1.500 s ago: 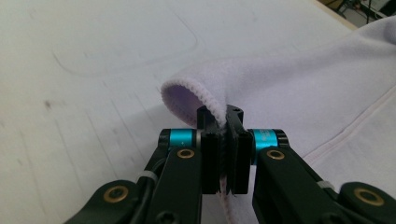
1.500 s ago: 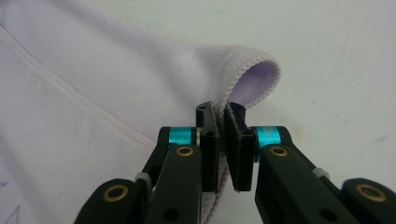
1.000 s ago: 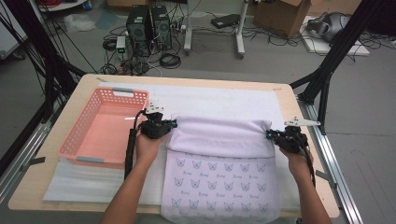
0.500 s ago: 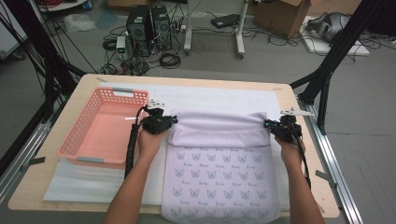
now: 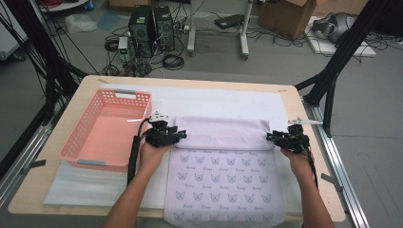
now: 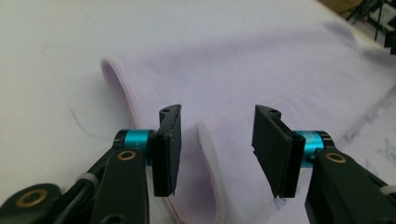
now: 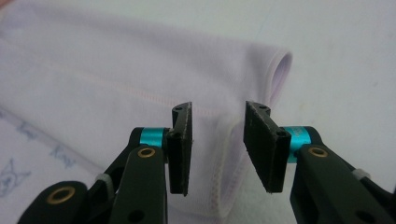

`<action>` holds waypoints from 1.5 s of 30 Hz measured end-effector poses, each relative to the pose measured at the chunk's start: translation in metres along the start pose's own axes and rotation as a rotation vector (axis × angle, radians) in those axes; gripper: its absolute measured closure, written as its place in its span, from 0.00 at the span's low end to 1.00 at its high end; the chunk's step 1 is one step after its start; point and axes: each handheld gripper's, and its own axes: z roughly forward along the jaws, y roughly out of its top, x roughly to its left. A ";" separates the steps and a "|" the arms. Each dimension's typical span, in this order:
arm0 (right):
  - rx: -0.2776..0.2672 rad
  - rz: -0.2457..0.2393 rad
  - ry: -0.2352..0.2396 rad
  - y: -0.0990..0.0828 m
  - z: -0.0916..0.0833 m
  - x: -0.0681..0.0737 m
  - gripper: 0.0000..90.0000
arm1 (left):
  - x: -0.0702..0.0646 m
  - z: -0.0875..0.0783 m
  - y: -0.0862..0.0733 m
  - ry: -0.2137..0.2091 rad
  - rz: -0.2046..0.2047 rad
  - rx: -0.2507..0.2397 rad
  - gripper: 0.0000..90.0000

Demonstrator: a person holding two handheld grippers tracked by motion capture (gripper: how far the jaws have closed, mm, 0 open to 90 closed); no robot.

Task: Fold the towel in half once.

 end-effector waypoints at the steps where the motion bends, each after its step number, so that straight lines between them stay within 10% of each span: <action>1: 0.015 -0.010 -0.008 -0.002 0.002 0.000 0.70 | -0.001 0.002 -0.005 -0.004 0.000 0.013 0.67; 5: 0.051 -0.026 -0.006 -0.010 0.002 0.000 0.96 | -0.008 -0.001 -0.010 0.008 0.040 0.041 0.96; 15: -0.002 -0.081 0.042 -0.037 -0.030 0.012 0.97 | -0.025 -0.031 -0.022 -0.041 0.107 -0.018 0.97; 27: -0.035 -0.149 0.085 -0.072 -0.062 0.035 0.97 | -0.037 -0.060 -0.065 -0.088 0.093 -0.069 0.96; 45: -0.094 -0.132 0.109 -0.104 -0.108 0.056 0.97 | -0.060 -0.102 -0.101 -0.130 0.114 -0.093 0.95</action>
